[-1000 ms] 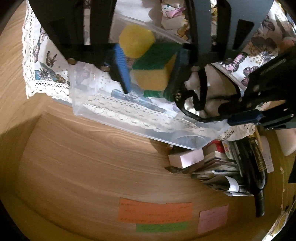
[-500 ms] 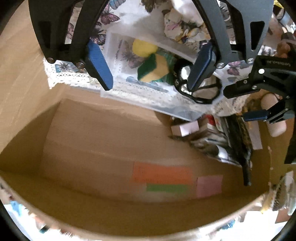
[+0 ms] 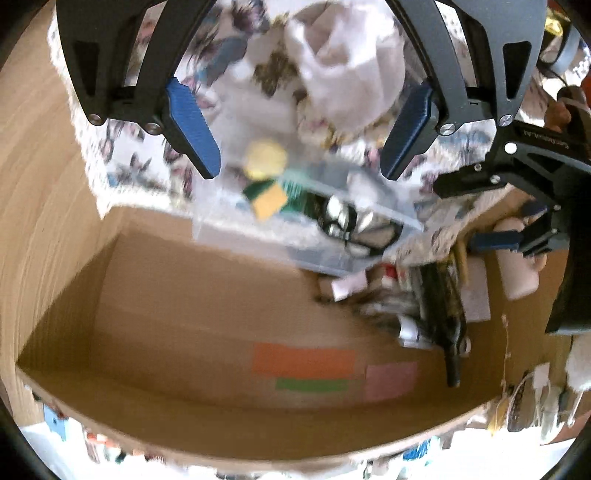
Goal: Organize soft objects
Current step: 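Grasp the white cloth sock with the right tool while the left tool grasps the grey knit bag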
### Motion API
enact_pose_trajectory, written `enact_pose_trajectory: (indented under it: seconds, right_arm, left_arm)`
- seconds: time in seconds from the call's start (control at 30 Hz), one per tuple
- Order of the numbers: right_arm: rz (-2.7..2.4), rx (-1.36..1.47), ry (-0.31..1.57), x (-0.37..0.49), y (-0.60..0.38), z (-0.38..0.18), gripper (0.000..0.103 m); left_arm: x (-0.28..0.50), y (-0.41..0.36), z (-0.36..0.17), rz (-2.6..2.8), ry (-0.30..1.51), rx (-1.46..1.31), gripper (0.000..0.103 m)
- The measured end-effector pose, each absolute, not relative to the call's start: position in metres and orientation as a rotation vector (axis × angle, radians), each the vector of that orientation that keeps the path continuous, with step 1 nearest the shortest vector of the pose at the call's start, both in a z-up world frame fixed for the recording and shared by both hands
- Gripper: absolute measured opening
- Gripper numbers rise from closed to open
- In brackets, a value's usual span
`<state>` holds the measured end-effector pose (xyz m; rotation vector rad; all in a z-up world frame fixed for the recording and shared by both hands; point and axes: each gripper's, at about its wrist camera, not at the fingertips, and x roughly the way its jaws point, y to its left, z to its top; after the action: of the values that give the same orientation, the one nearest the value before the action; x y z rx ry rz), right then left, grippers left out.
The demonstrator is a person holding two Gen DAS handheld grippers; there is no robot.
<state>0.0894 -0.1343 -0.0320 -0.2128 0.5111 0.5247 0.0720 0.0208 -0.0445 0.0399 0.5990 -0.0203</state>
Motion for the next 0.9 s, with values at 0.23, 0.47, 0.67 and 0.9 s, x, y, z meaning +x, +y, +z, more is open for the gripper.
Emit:
enact_pose_trajectory:
  seconds: [0.23,0.47,0.67,0.9]
  right_arm:
    - [0.544,-0.202,0.625,0.073,-0.137,-0.070,0.087]
    - [0.537,-0.147,0.707,0.071,-0.147,-0.096,0.087]
    - [0.549,-0.111,0.717,0.071,-0.152,-0.099,0.048]
    - [0.562,-0.126,0.692,0.064,-0.149,-0.097,0.022]
  left_arm:
    - [0.055,0.022,-0.077,-0.024,0.684,0.017,0.103]
    - [0.043,0.016,-0.102,-0.073,0.774,-0.018,0.103]
    - [0.043,0.001,-0.108,-0.129,0.799,-0.027,0.103]
    - [0.056,-0.010,-0.116,-0.181,0.828,-0.103,0.103]
